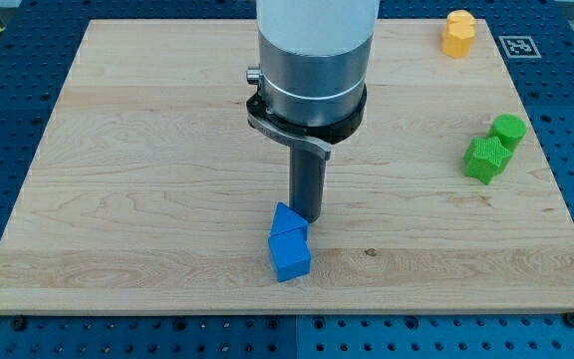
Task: Push the green circle away from the green star
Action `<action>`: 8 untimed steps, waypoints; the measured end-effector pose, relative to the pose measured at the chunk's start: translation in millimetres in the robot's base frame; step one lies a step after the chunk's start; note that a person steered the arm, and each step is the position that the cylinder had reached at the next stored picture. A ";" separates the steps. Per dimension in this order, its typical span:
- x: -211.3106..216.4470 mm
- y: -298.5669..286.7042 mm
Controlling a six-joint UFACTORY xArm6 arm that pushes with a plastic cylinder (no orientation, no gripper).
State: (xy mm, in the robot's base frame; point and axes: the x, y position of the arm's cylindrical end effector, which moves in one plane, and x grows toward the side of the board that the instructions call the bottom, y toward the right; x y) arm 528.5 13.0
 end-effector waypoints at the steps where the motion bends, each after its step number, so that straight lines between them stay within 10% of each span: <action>1: -26.4 14.2; 4: -81.5 160.6; 8: -167.0 162.1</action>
State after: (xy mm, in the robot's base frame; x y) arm 361.5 175.1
